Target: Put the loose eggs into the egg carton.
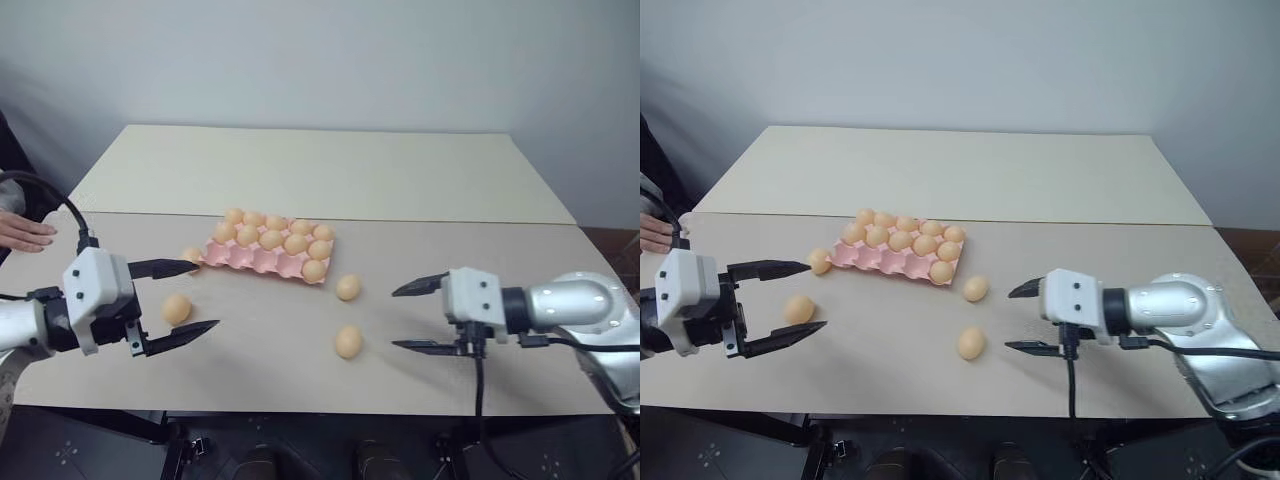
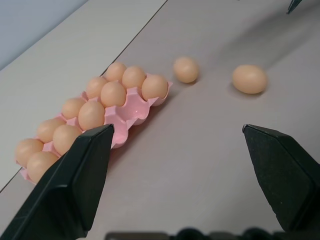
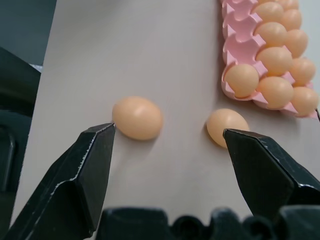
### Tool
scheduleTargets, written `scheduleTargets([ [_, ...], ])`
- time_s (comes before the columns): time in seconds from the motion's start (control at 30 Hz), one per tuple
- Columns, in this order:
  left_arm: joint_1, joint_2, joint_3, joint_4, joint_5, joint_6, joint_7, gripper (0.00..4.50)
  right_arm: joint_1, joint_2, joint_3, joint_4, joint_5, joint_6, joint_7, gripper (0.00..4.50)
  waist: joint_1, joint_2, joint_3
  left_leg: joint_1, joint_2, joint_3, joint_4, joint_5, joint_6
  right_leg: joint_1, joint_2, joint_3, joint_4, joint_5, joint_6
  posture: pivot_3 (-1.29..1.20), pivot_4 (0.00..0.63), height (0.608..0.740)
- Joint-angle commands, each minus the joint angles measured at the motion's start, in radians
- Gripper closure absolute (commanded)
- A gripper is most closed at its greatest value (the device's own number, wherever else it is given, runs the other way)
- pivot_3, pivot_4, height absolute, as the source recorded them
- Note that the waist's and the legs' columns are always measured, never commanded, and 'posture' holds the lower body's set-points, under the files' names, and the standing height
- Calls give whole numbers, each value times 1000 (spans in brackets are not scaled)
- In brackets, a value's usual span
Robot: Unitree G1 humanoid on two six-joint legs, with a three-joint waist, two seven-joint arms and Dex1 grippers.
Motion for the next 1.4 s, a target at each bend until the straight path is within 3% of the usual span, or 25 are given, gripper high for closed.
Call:
scheduleTargets([
  [0.03,-15,18,10,-5,-2,-18,-9,28,-47,38,70,10,-50,-9,-7,468,0,0,0,0,0,0,0,0,0,0,0,0,0,0,0,0,150,740],
  [0.5,17,6,40,-38,-4,-4,7,28,-126,179,258,189,-210,-128,37,468,-1,0,0,0,0,0,0,0,0,-1,0,0,0,0,0,0,150,740],
  [1.07,56,-7,57,-68,-3,-4,34,28,-166,296,310,362,-311,-216,60,468,0,0,0,0,0,0,0,0,0,-1,0,0,0,0,0,0,150,740],
  [1.27,63,-7,64,-72,-5,-2,36,0,-160,306,307,373,-327,-242,63,2004,0,0,0,0,0,0,0,0,0,-1,0,0,0,0,0,0,150,740],
  [1.4,69,-6,69,-64,-3,-6,32,0,-146,295,298,347,-331,-255,66,2075,0,0,0,0,0,0,0,0,0,-1,0,0,0,0,0,0,150,740],
])
